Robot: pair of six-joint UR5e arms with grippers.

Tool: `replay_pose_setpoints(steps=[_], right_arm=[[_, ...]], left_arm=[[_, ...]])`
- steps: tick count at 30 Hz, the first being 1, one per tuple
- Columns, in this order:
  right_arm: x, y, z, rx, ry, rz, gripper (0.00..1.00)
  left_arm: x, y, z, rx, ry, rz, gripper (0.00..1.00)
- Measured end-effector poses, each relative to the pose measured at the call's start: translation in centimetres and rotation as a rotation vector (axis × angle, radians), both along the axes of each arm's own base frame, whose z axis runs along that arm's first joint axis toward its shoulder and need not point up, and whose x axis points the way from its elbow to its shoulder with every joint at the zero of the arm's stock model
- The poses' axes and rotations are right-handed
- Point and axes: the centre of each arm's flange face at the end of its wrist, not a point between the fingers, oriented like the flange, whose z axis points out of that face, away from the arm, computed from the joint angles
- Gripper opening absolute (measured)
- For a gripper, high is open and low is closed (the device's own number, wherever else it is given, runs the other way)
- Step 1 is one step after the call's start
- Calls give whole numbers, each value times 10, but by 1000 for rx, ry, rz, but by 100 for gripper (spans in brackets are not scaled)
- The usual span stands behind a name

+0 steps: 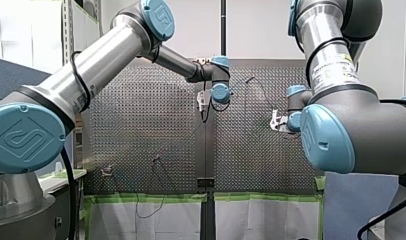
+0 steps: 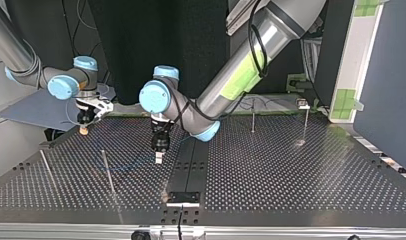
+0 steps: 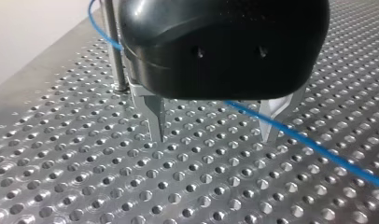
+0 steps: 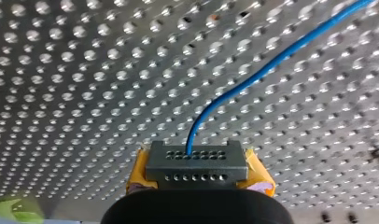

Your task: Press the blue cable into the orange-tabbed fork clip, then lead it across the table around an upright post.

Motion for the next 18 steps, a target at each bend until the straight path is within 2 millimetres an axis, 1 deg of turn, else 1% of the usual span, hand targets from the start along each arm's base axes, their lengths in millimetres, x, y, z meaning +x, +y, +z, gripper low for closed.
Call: replay_pose_setpoints(steps=[5, 12, 18], right_arm=[[-2, 0, -22, 18, -6, -5, 0], [0, 0, -62, 48, -12, -7, 0], [-3, 2, -86, 58, -24, -14, 0]], left_arm=[[0, -3, 2, -53, -8, -7, 100], [0, -4, 2, -98, -12, -8, 100], [1, -5, 3, -125, -20, -6, 100]])
